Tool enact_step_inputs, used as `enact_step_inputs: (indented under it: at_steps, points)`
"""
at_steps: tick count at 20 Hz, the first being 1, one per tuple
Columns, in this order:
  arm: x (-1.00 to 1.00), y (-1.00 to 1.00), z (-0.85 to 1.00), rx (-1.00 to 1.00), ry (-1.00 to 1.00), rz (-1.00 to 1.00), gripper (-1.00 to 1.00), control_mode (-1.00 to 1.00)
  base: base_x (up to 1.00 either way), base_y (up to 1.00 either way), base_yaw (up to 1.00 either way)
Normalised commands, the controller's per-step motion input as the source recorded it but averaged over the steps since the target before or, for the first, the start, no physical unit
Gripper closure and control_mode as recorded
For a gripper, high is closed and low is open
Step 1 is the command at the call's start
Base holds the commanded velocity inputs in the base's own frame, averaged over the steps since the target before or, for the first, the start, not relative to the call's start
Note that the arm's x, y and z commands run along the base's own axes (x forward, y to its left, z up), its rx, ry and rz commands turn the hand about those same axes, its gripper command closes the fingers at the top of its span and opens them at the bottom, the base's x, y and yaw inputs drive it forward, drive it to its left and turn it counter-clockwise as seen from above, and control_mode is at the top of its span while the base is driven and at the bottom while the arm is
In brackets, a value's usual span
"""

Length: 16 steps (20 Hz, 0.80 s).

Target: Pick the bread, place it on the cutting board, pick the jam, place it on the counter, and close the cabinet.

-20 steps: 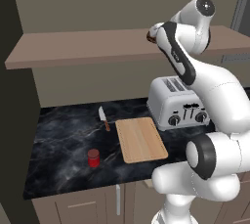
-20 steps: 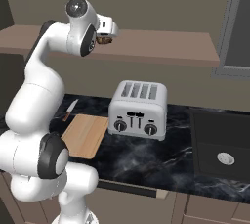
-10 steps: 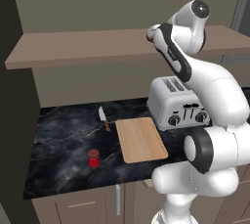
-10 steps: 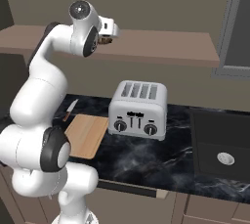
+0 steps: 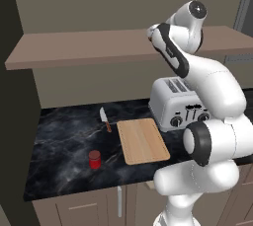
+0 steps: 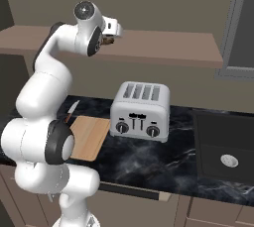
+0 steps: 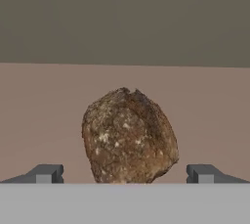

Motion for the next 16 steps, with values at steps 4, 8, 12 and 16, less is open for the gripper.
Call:
enact_step_inputs:
  at_steps: [4, 8, 12, 16]
  points:
    - [0.25, 0.0, 0.0, 0.0, 0.0, 0.0, -1.0, -1.0, 0.0, 0.0, 0.0]
    - [0.24, 0.0, 0.0, 0.0, 0.0, 0.0, -1.0, -1.0, 0.0, 0.0, 0.0]
    - [0.21, 0.01, -0.02, 0.0, 0.0, 0.0, -1.0, -1.0, 0.0, 0.0, 0.0]
    - [0.19, 0.03, -0.07, 0.0, 0.0, 0.0, -1.0, -1.0, 0.0, 0.0, 0.0]
